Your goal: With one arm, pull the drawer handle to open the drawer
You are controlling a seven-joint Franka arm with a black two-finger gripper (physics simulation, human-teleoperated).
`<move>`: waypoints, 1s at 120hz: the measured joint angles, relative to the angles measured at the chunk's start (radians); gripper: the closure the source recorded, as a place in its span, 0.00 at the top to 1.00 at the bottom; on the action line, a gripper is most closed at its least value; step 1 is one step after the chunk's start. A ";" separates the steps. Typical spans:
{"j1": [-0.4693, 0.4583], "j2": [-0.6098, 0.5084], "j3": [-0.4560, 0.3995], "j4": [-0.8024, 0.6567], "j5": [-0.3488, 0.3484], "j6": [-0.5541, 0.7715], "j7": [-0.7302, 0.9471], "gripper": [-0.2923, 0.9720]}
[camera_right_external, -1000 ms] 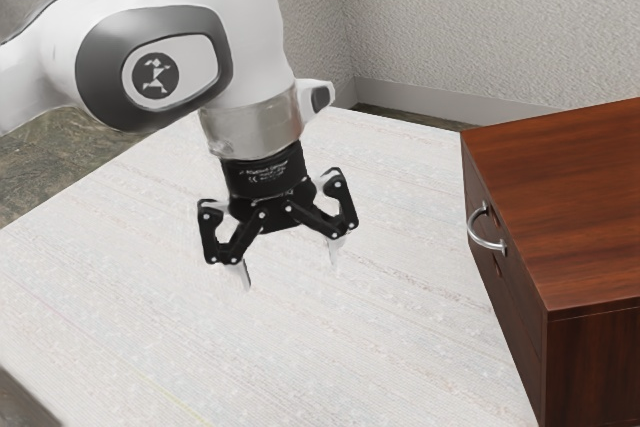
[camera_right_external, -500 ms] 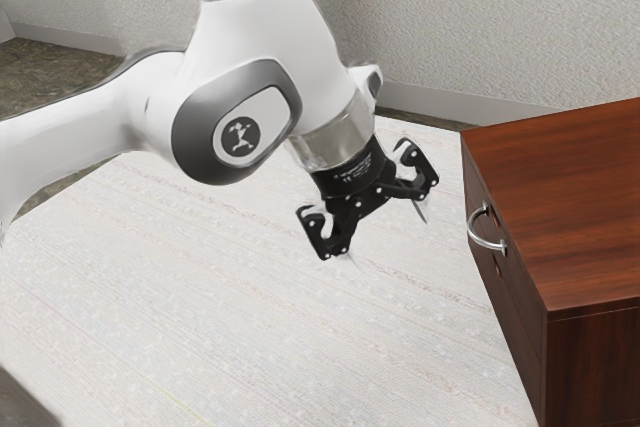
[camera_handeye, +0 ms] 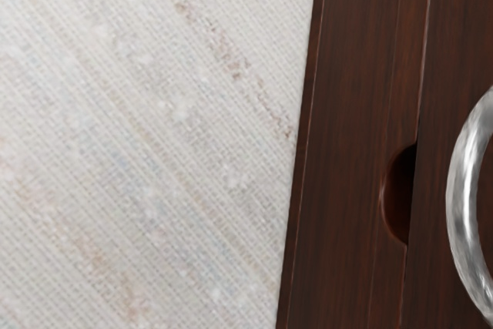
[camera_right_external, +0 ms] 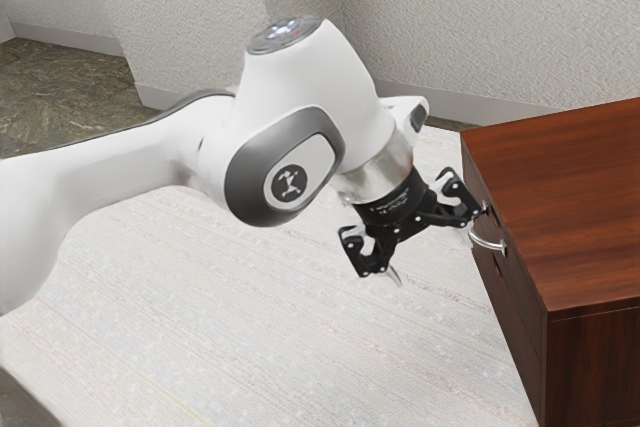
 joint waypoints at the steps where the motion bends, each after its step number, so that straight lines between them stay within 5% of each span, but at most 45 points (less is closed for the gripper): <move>1: 0.000 0.001 0.000 0.001 0.000 0.001 0.003 0.77; 120: 0.026 0.092 -0.003 0.079 -0.001 0.063 0.152 0.71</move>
